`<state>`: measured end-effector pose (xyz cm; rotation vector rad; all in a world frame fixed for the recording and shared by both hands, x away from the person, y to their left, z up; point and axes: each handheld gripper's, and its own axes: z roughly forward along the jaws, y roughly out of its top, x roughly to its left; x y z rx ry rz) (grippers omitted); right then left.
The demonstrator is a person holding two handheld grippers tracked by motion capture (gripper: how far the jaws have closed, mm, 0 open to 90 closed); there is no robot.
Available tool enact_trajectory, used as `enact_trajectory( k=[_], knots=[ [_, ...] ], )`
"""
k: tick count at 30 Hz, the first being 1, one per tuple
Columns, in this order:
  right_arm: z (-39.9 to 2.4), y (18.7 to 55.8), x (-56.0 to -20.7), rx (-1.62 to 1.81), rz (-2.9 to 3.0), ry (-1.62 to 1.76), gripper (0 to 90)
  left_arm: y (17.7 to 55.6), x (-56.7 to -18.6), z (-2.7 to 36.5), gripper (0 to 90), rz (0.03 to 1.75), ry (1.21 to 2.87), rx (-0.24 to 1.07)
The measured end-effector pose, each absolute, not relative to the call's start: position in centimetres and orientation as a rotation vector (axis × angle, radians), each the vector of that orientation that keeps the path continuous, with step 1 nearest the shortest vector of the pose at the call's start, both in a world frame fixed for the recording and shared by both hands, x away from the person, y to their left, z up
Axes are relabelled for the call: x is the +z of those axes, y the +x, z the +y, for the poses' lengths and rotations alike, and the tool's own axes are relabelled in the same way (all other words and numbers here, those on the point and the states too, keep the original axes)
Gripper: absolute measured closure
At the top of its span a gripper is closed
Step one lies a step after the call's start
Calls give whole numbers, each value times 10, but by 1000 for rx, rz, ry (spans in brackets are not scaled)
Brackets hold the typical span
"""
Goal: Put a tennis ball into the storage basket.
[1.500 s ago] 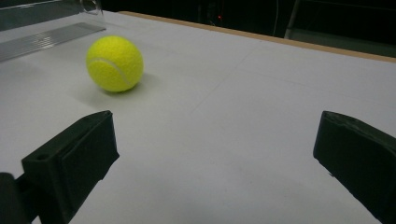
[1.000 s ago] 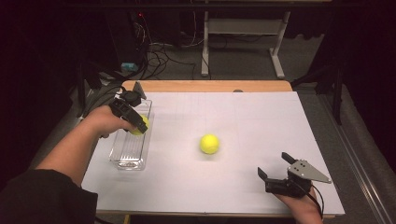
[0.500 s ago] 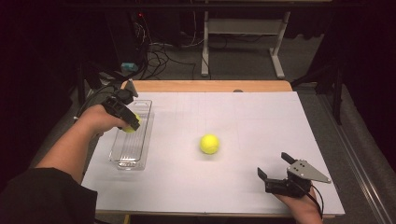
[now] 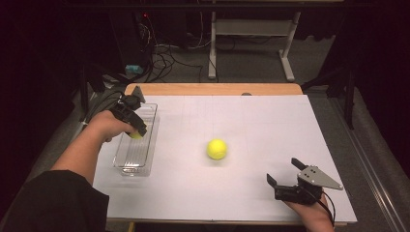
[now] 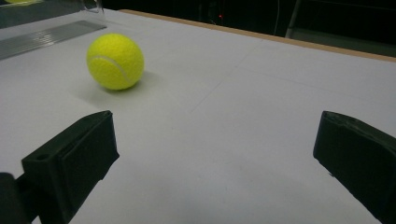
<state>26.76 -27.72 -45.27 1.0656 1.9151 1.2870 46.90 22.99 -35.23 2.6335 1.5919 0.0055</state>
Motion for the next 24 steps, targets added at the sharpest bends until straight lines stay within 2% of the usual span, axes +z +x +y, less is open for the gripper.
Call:
enact_trajectory(
  k=[16, 17, 18, 24],
  knots=[
    [-278, 268, -453, 1285, 1916, 1069, 0, 473, -361, 227, 262, 1609, 2640, 41],
    [-277, 268, -453, 1286, 1917, 1067, 0, 473, -359, 228, 126, 1609, 2629, 62],
    [-277, 268, -453, 1288, 1917, 1066, 0, 473, -358, 228, 47, 1613, 2626, 58],
    [-277, 268, -454, 1288, 1917, 1064, 0, 465, -348, 221, 21, 1551, 2626, 49]
  ],
)
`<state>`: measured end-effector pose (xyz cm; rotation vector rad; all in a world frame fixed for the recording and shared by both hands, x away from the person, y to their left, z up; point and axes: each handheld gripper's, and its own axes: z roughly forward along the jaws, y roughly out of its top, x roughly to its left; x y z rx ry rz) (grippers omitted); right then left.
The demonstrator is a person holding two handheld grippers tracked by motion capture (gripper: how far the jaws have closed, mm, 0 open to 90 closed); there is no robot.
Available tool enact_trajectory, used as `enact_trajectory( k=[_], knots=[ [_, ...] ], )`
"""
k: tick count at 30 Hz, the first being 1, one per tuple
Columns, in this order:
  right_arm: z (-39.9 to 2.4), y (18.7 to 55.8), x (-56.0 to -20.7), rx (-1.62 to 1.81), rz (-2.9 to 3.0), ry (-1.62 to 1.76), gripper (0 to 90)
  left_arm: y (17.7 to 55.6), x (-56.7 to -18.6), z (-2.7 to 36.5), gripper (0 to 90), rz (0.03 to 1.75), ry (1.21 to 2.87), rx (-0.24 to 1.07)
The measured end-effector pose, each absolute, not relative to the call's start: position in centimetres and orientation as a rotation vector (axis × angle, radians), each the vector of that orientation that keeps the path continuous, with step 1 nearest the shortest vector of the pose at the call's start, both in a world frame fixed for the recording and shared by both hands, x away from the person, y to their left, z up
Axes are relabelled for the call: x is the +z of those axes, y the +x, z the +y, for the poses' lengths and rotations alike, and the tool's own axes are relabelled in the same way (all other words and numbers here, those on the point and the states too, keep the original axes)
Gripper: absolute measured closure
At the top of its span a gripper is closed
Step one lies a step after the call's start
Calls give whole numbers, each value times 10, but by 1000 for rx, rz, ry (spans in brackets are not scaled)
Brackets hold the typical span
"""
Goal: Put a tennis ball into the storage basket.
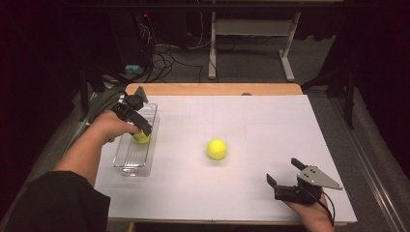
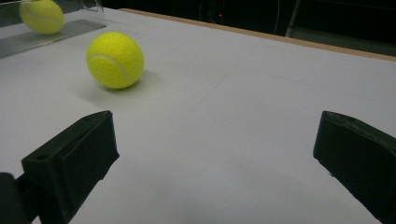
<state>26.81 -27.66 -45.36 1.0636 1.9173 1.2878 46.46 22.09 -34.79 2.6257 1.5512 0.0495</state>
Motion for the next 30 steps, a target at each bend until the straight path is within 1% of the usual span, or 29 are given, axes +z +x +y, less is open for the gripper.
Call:
enact_trajectory(
  k=[9, 22, 30],
  knots=[
    [-277, 268, -453, 1285, 1912, 1067, 0, 455, -344, 202, 21, 1475, 2644, 45],
    [-277, 267, -453, 1284, 1915, 1070, 0, 439, -349, 156, 21, 1298, 2720, 34],
    [-277, 268, -453, 1284, 1914, 1065, 0, 435, -352, 132, 21, 1232, 2747, 8]
  ],
)
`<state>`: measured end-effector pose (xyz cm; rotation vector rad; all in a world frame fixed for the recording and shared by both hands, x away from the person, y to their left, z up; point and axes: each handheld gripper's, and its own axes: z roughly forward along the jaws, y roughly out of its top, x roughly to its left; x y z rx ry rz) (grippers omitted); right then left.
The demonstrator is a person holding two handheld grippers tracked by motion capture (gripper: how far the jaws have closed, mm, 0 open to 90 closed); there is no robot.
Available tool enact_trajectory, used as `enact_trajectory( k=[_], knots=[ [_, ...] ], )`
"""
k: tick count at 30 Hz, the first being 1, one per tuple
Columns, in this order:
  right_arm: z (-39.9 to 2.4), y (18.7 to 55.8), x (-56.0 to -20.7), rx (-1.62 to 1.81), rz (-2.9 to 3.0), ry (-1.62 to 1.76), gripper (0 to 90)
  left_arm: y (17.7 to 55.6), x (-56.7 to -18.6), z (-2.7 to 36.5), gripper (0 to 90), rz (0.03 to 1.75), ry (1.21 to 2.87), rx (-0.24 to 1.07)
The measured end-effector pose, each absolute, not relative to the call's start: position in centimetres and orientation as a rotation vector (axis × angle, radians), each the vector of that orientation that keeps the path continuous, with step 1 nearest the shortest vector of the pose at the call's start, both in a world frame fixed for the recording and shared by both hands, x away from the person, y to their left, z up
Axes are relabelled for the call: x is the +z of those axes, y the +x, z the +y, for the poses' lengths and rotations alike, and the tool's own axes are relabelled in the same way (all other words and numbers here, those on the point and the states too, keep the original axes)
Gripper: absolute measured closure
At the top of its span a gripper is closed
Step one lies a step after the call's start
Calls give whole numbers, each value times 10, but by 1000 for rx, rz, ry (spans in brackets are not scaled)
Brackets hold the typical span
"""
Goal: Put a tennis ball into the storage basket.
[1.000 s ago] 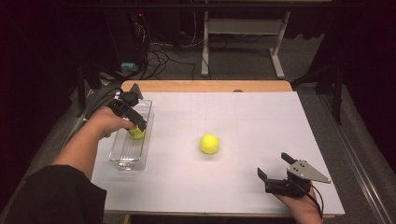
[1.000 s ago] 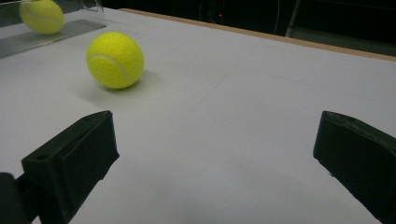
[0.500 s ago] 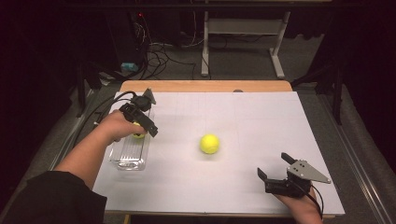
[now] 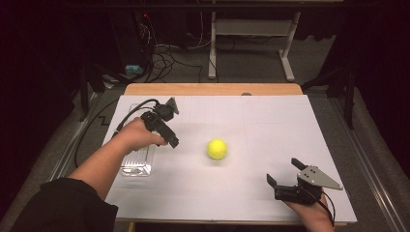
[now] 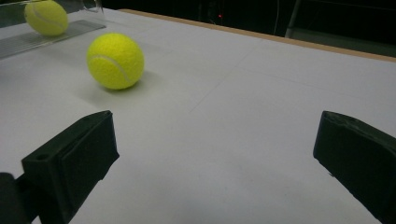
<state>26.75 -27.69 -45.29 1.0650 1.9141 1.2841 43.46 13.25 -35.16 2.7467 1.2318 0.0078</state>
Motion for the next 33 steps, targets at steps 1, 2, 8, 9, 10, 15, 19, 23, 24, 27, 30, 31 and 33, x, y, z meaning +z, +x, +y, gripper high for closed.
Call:
enact_trajectory(
  k=[1, 2, 8, 9, 10, 15, 19, 23, 24, 27, 30, 31, 33],
  knots=[
    [-277, 268, -453, 1284, 1914, 1064, 0, 434, -352, 128, 21, 1217, 2749, 8],
    [-277, 268, -453, 1284, 1914, 1064, 0, 432, -353, 122, 21, 1200, 2754, 6],
    [-277, 268, -452, 1298, 1904, 1080, 0, 431, -353, 101, 21, 1145, 2763, -25],
    [-277, 269, -453, 1299, 1905, 1083, 0, 431, -353, 98, 21, 1136, 2769, -18],
    [-277, 269, -453, 1299, 1905, 1083, 0, 431, -353, 98, 21, 1136, 2769, -18],
    [-274, 276, -451, 1298, 1910, 1066, 0, 429, -350, 82, 20, 1098, 2761, -19],
    [-274, 275, -453, 1300, 1912, 1077, 0, 427, -349, 71, 19, 1073, 2757, -18],
    [-276, 274, -453, 1299, 1915, 1074, 0, 425, -350, 58, 19, 1053, 2754, -12],
    [-276, 274, -453, 1300, 1914, 1073, 0, 425, -350, 55, 19, 1036, 2762, -17],
    [-276, 273, -452, 1302, 1917, 1057, 0, 426, -356, 41, 19, 1028, 2759, -10],
    [-275, 273, -451, 1309, 1915, 1056, 0, 428, -365, 31, 19, 1018, 2772, -29],
    [-276, 273, -451, 1310, 1914, 1055, 0, 429, -367, 28, 19, 1007, 2782, -31],
    [-276, 273, -452, 1312, 1915, 1058, 0, 430, -372, 22, 16, 1001, 2780, -49]
  ],
)
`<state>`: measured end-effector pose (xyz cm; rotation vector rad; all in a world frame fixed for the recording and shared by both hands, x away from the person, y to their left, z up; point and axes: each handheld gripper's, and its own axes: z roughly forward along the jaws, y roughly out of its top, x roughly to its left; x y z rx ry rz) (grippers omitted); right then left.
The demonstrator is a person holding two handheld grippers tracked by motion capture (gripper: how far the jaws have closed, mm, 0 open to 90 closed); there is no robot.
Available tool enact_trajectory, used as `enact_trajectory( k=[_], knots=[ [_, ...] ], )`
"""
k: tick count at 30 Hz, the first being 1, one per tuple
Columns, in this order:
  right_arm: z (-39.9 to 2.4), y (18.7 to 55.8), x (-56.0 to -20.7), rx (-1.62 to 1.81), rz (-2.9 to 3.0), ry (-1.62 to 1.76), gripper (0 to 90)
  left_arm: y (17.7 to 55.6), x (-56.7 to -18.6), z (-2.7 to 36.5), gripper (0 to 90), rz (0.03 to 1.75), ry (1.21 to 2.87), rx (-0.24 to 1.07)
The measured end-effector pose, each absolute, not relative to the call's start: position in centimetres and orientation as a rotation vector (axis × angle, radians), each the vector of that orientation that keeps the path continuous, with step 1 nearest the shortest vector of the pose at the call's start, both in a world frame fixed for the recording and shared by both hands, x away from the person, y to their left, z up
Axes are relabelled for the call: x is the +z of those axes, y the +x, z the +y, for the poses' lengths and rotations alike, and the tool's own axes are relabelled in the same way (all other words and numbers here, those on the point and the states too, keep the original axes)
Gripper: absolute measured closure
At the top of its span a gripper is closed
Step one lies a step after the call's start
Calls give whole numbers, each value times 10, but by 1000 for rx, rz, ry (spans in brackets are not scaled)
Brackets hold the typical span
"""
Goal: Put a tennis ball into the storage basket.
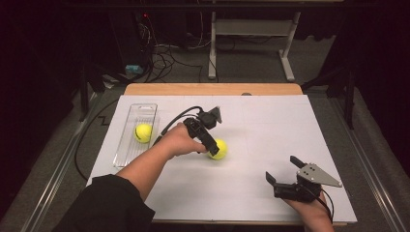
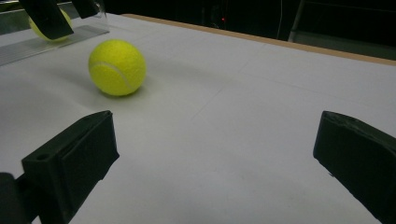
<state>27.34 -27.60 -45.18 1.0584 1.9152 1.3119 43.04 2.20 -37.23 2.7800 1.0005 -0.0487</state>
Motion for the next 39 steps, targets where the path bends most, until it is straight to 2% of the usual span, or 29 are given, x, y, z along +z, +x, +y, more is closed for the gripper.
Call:
enact_trajectory(
  k=[11, 22, 39],
  knots=[
    [-279, 272, -451, 1310, 1908, 1065, 0, 445, -398, 7, 38, 1013, 2784, -70],
    [-279, 272, -452, 1311, 1910, 1065, 0, 445, -410, -5, 247, 958, 2785, -112],
    [-280, 272, -451, 1312, 1905, 1064, 0, 440, -401, -2, 261, 952, 2800, -117]
  ],
)
